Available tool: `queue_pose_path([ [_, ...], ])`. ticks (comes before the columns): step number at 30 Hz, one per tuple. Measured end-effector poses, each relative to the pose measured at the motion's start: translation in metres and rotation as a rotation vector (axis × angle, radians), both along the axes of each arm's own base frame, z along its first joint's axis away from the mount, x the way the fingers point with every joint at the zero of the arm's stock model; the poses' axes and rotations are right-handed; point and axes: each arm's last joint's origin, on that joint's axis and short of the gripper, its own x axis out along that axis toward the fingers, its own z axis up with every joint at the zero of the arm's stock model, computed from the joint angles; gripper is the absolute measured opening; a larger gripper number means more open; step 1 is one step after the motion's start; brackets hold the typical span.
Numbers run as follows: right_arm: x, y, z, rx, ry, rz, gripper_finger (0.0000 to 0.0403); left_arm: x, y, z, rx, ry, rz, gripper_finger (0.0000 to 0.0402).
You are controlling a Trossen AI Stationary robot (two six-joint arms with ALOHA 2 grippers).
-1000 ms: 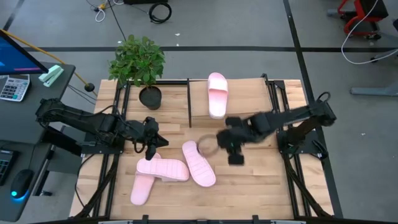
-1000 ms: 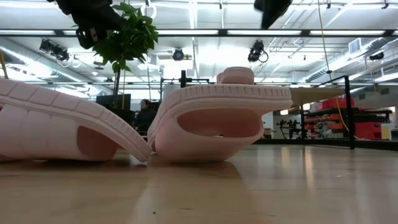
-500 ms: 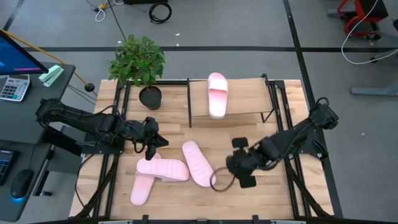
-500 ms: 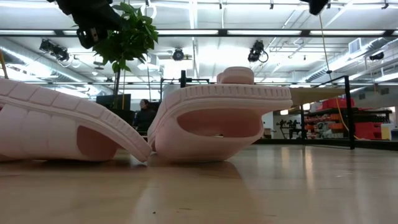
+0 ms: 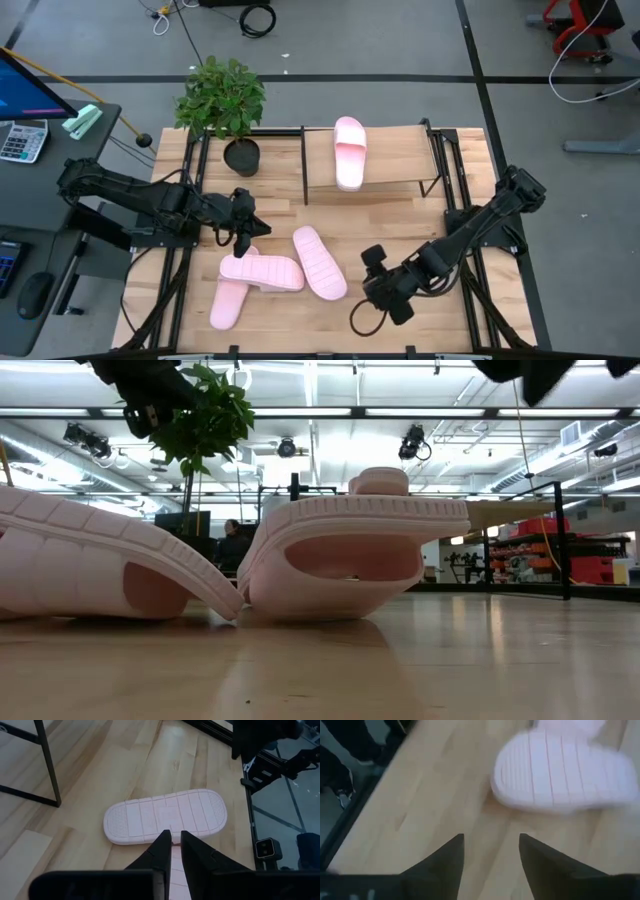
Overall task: Pick and place slides into the shelf
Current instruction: Put the right pink slide on the shelf
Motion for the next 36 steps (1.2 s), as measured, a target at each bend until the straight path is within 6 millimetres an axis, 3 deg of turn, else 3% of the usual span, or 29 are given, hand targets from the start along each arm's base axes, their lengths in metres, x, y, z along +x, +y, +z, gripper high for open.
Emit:
queue_pose_path([
  [9, 0.019, 0.008, -0.025, -0.305, -0.105, 0.202, 0.0255, 0.000, 0.000, 0.000, -0.016, -0.003, 0.009, 0.0052],
  [17, 0.025, 0.018, -0.054, -0.481, -0.081, 0.277, 0.0266, 0.000, 0.000, 0.001, -0.060, -0.004, 0.036, 0.0052],
  [23, 0.029, 0.035, -0.071, -0.681, -0.164, 0.359, 0.0264, 0.000, 0.000, 0.001, -0.100, -0.002, 0.061, 0.0052],
  [36, 0.044, 0.046, -0.108, -0.683, -0.191, 0.320, 0.0263, 0.001, 0.000, 0.001, -0.130, -0.002, 0.079, 0.0049],
])
